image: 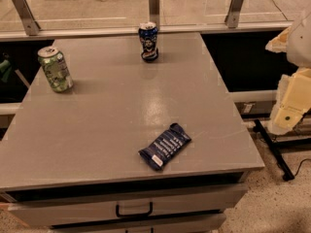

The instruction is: Move pepsi can near rxbar blueberry

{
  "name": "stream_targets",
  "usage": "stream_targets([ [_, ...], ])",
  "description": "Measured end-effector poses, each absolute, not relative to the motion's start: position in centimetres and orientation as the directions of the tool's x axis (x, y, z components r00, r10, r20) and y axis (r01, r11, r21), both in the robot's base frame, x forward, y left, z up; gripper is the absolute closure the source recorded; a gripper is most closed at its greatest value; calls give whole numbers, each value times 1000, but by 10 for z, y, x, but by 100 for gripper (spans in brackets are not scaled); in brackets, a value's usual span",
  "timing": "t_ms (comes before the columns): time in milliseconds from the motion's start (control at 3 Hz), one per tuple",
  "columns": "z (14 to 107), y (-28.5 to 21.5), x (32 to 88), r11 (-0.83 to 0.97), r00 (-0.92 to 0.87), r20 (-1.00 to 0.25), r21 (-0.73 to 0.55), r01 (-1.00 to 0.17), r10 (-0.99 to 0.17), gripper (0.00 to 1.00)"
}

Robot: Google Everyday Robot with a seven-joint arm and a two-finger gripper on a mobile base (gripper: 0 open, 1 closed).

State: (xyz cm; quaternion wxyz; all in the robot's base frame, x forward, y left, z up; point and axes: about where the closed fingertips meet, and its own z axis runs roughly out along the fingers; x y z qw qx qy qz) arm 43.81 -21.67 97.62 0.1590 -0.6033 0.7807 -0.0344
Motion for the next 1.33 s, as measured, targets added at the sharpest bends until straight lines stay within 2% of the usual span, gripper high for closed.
stream_targets([
  [333,976,-217,438,270,-221,-207,-246,-931,-953,0],
  [667,975,-195,483,224,-145,-282,-269,-937,-948,0],
  [1000,977,-148,561,162,-17,-413,-318,-934,-910,0],
  [1333,981,-110,618,174,36,-520,-349,-921,-854,0],
])
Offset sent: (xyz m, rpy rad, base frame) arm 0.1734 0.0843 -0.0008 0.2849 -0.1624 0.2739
